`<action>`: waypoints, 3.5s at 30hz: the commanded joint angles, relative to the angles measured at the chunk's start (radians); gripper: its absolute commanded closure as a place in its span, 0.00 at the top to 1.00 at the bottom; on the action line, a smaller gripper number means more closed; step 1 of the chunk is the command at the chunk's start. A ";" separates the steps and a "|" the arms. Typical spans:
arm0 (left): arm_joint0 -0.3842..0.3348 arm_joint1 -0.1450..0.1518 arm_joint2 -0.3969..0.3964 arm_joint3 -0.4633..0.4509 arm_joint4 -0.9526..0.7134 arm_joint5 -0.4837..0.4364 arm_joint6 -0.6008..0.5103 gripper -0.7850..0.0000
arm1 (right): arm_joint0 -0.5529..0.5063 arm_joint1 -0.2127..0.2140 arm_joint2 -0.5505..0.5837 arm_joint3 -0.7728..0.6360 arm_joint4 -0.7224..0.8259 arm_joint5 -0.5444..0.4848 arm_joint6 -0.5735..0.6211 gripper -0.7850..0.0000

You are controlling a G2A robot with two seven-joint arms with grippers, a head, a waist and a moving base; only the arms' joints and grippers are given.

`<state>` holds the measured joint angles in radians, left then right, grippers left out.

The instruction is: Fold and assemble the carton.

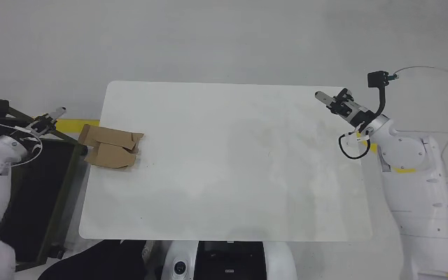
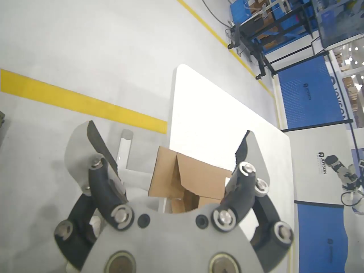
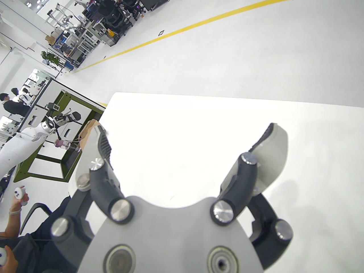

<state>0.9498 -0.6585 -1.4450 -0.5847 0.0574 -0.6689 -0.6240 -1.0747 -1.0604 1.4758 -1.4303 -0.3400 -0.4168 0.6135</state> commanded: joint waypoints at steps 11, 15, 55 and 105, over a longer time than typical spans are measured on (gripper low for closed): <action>-0.113 -0.054 0.125 0.163 0.148 -0.051 -0.008 1.00 | 0.000 0.000 0.000 0.000 0.000 0.000 0.000 1.00; -0.145 -0.071 0.156 0.206 0.179 -0.050 -0.019 1.00 | 0.000 0.000 0.000 0.000 0.000 0.000 0.000 1.00; -0.263 -0.100 0.098 0.330 -0.094 -0.188 -0.310 0.00 | 0.000 0.000 0.000 0.000 0.000 0.000 0.000 1.00; -0.129 -0.205 0.357 -0.556 -0.440 0.183 -0.401 0.00 | 0.000 0.000 0.000 0.000 0.000 0.000 0.000 1.00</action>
<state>0.8187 -0.8614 -1.0959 -1.1275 -0.3891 -0.4885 -1.0270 -1.0747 -1.0604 1.4758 -1.4303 -0.3400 -0.4168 0.6135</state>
